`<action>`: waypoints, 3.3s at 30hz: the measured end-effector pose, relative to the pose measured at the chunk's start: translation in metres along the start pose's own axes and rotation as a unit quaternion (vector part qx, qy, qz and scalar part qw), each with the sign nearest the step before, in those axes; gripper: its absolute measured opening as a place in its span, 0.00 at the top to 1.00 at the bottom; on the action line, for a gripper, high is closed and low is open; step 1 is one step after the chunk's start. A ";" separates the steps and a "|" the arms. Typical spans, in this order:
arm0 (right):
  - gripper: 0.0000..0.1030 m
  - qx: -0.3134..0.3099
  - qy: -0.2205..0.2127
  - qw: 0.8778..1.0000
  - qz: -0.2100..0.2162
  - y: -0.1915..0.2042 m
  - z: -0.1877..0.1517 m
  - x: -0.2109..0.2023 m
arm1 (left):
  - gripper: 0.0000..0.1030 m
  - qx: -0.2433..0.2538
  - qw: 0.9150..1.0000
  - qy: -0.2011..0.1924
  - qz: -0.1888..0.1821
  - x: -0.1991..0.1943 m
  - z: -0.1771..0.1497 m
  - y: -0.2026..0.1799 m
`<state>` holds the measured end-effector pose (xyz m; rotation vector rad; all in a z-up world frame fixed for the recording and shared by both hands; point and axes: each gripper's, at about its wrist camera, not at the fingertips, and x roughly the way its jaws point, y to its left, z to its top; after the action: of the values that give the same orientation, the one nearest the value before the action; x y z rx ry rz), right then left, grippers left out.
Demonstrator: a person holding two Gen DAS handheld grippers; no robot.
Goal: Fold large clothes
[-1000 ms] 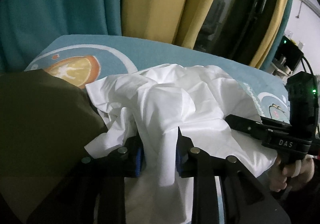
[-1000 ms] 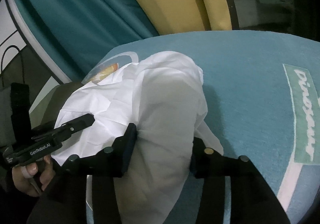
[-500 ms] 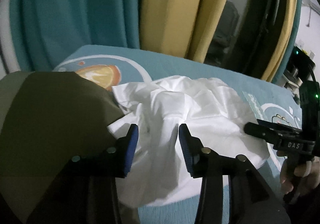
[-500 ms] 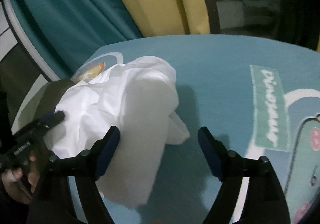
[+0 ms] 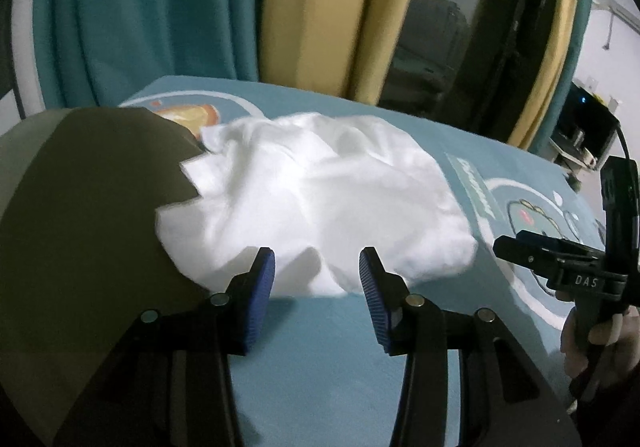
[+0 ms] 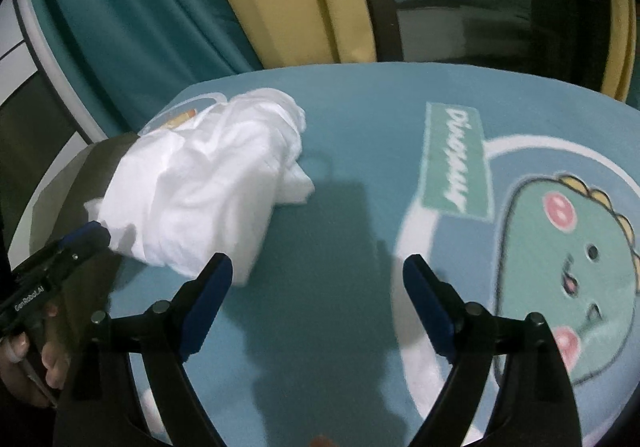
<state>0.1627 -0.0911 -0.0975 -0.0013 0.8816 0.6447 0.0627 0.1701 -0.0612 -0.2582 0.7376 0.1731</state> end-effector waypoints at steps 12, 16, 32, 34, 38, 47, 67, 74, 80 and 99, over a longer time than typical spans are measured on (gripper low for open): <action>0.15 0.027 -0.013 0.998 -0.048 -0.045 -0.050 -0.056 | 0.55 0.040 0.998 0.018 -0.038 -0.008 -0.035 -0.070; 0.15 0.035 -0.029 0.996 -0.075 -0.058 -0.061 -0.081 | 0.55 0.063 0.996 0.018 -0.053 -0.011 -0.037 -0.093; 0.15 0.012 -0.146 0.973 -0.177 -0.072 -0.053 -0.199 | 0.35 0.120 0.984 -0.121 -0.047 -0.079 -0.008 -0.151; 0.15 0.007 -0.160 0.970 -0.184 -0.070 -0.052 -0.212 | 0.35 0.125 0.982 -0.137 -0.044 -0.088 -0.002 -0.155; 0.14 0.000 -0.195 0.961 -0.196 -0.066 -0.047 -0.241 | 0.34 0.126 0.976 -0.175 -0.035 -0.110 0.007 -0.161; 0.10 -0.031 -0.263 0.940 -0.215 -0.041 -0.042 -0.293 | 0.34 0.111 0.959 -0.260 -0.021 -0.162 0.017 -0.157; 0.03 -0.023 -0.271 0.942 -0.199 -0.014 -0.059 -0.262 | 0.34 0.086 0.969 -0.227 -0.047 -0.145 -0.001 -0.117; 0.03 -0.028 -0.260 0.946 -0.193 -0.012 -0.055 -0.253 | 0.34 0.084 0.971 -0.216 -0.053 -0.135 0.000 -0.116; 0.03 -0.026 -0.258 0.947 -0.192 -0.015 -0.053 -0.253 | 0.34 0.083 0.972 -0.212 -0.049 -0.133 0.001 -0.118; 0.03 -0.025 -0.256 0.948 -0.188 -0.017 -0.051 -0.252 | 0.34 0.089 0.972 -0.209 -0.054 -0.128 0.001 -0.117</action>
<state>0.0185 -0.2496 0.0455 -0.0450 0.3456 0.2826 -0.0012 0.0510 0.0472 -0.0844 0.3157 0.0526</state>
